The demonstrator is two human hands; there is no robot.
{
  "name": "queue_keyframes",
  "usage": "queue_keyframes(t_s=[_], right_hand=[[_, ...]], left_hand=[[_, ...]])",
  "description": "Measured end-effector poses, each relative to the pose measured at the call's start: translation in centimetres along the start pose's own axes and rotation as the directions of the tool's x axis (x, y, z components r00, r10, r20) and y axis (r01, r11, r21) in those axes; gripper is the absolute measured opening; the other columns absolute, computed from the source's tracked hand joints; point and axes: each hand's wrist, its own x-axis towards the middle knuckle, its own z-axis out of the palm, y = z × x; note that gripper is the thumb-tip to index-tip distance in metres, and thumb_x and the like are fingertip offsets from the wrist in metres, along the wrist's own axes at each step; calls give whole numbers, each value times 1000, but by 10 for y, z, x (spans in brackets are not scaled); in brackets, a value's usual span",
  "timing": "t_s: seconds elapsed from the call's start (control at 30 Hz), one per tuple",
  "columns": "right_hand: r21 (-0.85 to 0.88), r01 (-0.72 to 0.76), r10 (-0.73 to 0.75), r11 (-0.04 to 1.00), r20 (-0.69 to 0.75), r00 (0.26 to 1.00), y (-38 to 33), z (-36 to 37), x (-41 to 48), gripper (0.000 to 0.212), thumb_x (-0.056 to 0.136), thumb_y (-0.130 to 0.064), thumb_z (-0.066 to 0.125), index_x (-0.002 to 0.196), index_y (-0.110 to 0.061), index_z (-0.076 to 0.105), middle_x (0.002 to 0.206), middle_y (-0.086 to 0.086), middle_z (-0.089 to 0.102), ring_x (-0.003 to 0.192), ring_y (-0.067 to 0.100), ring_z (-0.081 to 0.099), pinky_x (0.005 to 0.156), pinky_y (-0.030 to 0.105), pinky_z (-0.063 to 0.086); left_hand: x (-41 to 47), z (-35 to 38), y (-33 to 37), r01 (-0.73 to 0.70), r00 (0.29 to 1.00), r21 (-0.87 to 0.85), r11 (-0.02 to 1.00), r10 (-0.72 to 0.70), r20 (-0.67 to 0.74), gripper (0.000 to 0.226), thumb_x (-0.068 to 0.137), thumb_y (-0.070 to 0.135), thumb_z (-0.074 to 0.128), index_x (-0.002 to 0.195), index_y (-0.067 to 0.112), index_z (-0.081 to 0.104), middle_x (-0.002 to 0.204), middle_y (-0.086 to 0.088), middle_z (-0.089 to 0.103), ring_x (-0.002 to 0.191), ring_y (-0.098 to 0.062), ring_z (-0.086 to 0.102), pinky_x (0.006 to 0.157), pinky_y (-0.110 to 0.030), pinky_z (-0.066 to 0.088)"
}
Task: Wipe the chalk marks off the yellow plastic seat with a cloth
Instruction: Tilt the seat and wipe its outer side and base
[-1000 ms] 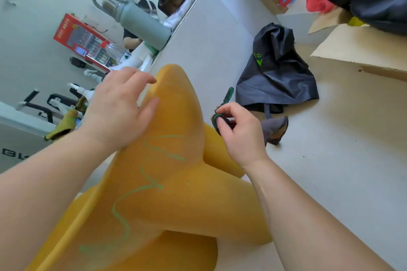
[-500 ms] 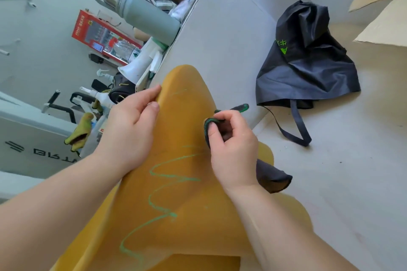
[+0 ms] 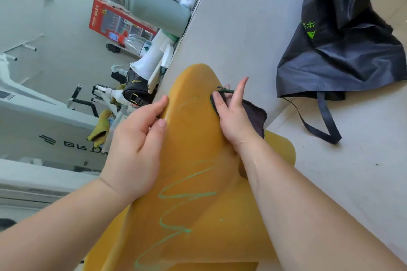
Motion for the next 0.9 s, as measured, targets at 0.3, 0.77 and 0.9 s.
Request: queue_keyframes(t_s=[0.3, 0.77, 0.9], right_hand=[[86, 326, -331, 941, 46, 943, -4, -6, -74, 145, 63, -23, 97, 156, -46, -12, 170, -11, 9, 141, 5, 47, 115, 30, 40], [-262, 148, -139, 954, 52, 989, 29, 7, -77, 70, 82, -84, 32, 147, -67, 15, 171, -12, 4, 157, 15, -9, 121, 67, -3], [-19, 157, -156, 987, 15, 988, 20, 10, -68, 49, 91, -64, 23, 140, -60, 31, 167, -9, 25, 156, 9, 8, 125, 55, -8]], left_hand=[[2, -1, -3, 13, 1000, -12, 1000, -13, 6, 47, 93, 28, 46, 139, 23, 57, 132, 19, 59, 121, 10, 51, 97, -5, 37], [2, -1, 1, 7, 1000, 24, 1000, -8, 21, 46, 95, 29, 44, 139, 26, 54, 129, 23, 58, 120, 10, 51, 96, -4, 36], [2, 0, 1, 6, 1000, 13, 1000, -6, 18, 46, 94, 27, 44, 140, 24, 54, 129, 25, 56, 117, 16, 49, 94, -1, 34]])
